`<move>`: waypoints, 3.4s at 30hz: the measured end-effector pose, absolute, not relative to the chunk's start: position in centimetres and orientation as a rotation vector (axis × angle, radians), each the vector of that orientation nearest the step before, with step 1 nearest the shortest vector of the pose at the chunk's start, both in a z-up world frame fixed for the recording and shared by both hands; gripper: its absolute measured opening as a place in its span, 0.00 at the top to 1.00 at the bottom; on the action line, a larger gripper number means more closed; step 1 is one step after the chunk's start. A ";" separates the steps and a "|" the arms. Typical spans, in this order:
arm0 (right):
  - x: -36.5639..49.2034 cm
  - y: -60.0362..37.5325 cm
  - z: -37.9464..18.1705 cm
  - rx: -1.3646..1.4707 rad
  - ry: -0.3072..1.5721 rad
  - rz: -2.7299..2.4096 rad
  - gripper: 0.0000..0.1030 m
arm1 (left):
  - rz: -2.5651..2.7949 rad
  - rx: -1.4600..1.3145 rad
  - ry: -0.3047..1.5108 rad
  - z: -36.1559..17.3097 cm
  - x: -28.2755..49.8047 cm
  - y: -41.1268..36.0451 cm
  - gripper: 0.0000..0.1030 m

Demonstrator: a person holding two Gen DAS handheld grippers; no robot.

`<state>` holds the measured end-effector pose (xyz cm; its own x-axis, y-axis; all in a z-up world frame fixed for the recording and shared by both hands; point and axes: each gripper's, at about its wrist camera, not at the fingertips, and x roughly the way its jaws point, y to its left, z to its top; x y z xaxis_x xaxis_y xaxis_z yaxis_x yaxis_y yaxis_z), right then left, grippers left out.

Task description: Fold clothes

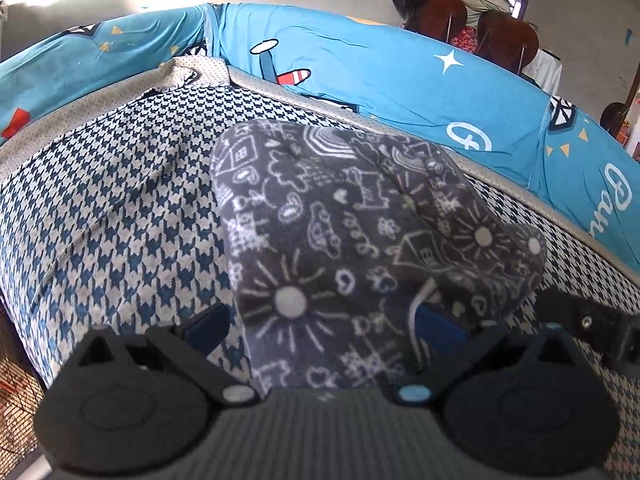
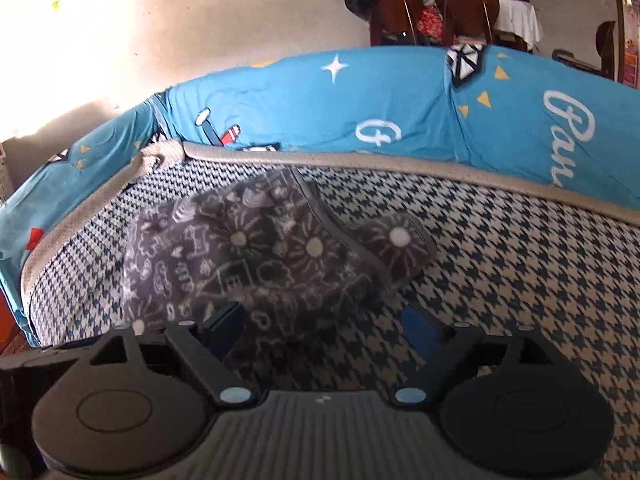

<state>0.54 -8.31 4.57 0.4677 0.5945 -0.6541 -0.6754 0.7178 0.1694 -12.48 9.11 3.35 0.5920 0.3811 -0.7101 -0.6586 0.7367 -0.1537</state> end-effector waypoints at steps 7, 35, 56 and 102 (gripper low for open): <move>0.8 -8.8 4.1 -0.149 0.779 0.777 0.14 | 0.620 -0.419 0.724 2.8 -12.6 7.9 0.00; 0.3 -8.5 3.1 -0.293 0.811 0.811 0.09 | 0.669 -0.413 0.748 1.9 -13.1 6.1 0.00; 0.8 -9.7 2.5 -0.349 0.828 0.796 0.08 | 0.680 -0.402 0.775 1.5 -13.5 4.0 0.00; 0.7 -9.5 1.9 -0.373 0.848 0.794 0.08 | 0.696 -0.421 0.808 0.9 -13.4 3.9 0.00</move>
